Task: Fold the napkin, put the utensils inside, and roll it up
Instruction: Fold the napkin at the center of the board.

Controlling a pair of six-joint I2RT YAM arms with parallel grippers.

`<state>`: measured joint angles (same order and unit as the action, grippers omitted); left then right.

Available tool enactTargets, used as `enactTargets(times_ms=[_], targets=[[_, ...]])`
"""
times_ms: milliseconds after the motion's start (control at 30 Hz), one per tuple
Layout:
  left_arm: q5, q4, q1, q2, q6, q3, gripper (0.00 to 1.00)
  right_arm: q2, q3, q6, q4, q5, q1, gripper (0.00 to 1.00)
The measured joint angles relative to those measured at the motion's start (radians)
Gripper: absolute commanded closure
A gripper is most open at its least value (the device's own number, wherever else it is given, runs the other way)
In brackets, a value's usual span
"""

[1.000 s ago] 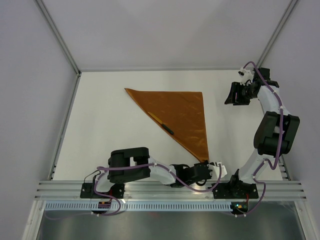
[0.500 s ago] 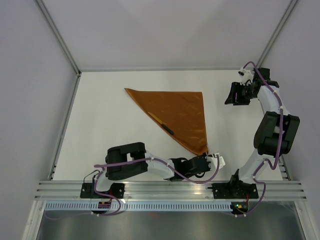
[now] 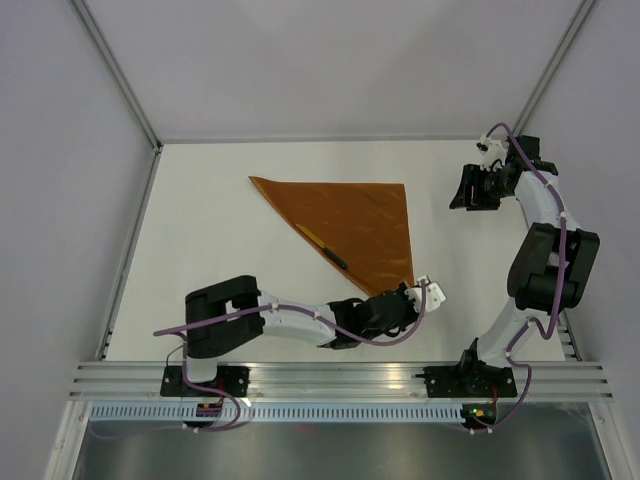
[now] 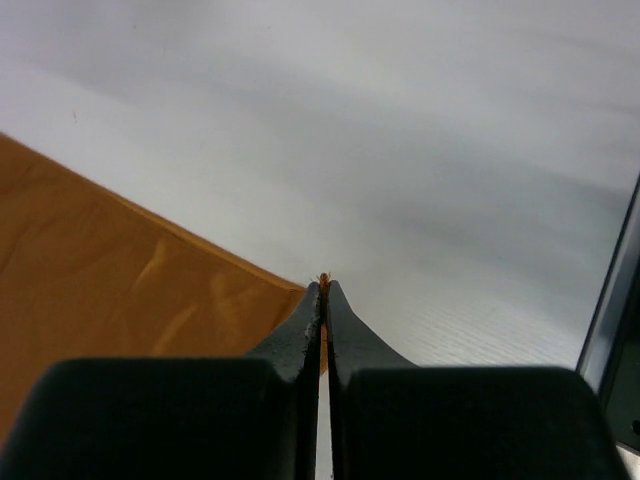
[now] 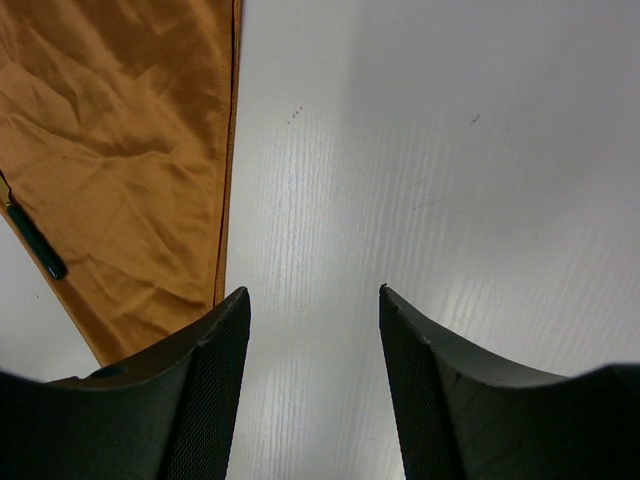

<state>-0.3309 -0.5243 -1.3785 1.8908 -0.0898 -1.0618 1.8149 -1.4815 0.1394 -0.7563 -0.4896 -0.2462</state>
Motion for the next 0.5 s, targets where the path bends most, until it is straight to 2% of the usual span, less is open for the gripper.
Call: enactTargets(times_ms=[233,500], targets=[[-0.012,0.028,0.129,-0.059,0.140,0.079,0.98,0.000,0.000,0.004,-0.005,0.000,0.000,0.40],[-0.044,0.155,0.314,-0.136,0.318,0.087,0.98,0.000,0.000,0.015,-0.019,0.000,0.000,0.40]])
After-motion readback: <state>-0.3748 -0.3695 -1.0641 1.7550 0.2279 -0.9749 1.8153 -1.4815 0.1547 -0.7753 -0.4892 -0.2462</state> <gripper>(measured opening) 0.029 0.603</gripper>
